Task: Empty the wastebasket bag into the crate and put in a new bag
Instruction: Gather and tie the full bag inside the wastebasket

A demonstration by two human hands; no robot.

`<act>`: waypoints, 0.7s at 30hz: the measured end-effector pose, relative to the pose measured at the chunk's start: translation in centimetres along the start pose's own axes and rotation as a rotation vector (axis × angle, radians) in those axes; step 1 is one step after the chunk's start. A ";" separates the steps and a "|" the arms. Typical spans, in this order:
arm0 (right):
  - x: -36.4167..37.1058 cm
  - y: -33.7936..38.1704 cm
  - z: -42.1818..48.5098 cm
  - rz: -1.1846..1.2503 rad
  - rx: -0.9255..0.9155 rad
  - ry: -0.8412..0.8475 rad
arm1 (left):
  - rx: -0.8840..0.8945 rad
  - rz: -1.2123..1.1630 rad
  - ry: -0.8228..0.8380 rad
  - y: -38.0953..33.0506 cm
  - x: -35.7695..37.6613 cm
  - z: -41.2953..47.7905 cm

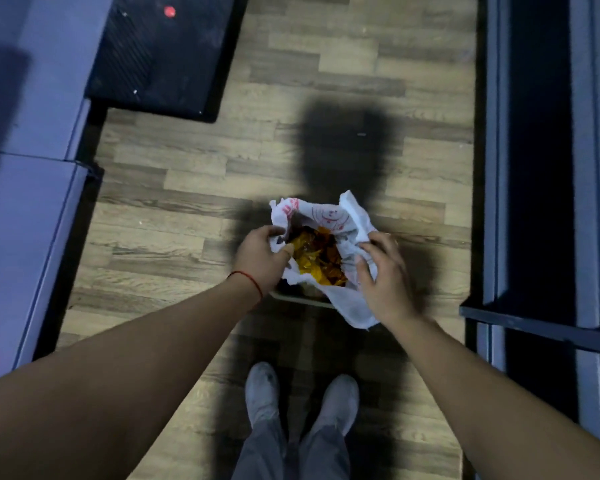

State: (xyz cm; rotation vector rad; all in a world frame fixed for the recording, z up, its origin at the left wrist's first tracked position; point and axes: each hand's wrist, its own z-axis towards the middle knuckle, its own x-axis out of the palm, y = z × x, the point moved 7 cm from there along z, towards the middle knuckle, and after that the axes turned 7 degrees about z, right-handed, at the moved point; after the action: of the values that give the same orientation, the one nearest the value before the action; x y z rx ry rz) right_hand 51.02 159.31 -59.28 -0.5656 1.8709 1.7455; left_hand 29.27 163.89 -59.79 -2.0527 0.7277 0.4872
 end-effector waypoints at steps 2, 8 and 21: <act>-0.4 1.8 -0.4 0.053 -0.037 -0.032 | -0.048 -0.143 0.008 -1.3 -0.1 -0.7; 1.5 6.5 -2.5 0.004 -0.176 0.189 | -0.272 -0.660 0.159 -3.4 1.6 -1.8; 0.0 7.2 3.6 0.182 0.149 -0.066 | 0.298 0.125 0.209 -4.4 0.4 -2.4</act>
State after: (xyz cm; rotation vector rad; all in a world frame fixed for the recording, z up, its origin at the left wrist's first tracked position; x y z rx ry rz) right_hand 46.84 163.54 -53.79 -0.2855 2.0390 1.6944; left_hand 32.63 163.62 -56.08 -1.7999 0.9951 0.2184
